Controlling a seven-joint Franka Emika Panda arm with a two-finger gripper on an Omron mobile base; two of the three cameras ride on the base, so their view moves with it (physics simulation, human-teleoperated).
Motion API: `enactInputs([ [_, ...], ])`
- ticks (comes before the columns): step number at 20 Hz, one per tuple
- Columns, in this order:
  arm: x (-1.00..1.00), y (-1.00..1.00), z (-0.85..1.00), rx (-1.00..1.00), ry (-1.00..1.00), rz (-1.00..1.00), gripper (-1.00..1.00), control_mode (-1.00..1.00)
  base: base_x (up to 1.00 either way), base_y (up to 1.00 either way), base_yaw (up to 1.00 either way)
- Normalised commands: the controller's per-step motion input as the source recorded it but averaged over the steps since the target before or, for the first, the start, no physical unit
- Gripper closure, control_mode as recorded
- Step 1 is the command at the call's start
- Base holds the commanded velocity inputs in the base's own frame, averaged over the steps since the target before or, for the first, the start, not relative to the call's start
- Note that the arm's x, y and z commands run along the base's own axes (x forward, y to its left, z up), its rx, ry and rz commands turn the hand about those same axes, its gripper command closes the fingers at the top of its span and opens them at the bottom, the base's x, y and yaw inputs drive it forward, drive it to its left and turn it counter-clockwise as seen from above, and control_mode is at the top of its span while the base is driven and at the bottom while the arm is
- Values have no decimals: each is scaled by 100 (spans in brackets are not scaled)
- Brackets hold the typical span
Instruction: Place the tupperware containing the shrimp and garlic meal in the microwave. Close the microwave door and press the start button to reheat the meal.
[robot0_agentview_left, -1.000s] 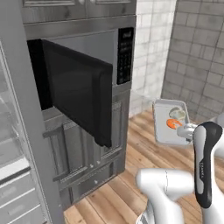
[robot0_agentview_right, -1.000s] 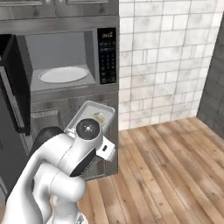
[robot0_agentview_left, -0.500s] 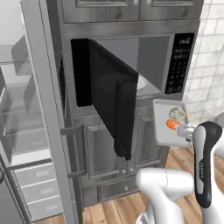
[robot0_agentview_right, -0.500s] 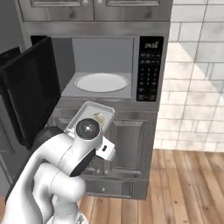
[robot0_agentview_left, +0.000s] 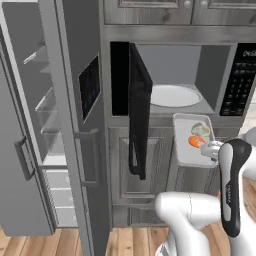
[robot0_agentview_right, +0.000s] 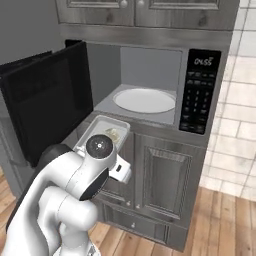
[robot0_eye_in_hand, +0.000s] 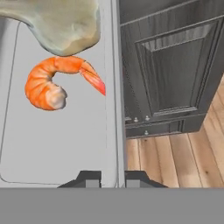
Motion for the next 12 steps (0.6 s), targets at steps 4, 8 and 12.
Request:
enactInputs([
  [4,0,0,0,0,0,0,100,100,12,-41,34],
  [8,0,0,0,0,0,0,100,100,25,-36,20],
  [12,0,0,0,0,0,0,100,100,32,-31,9],
])
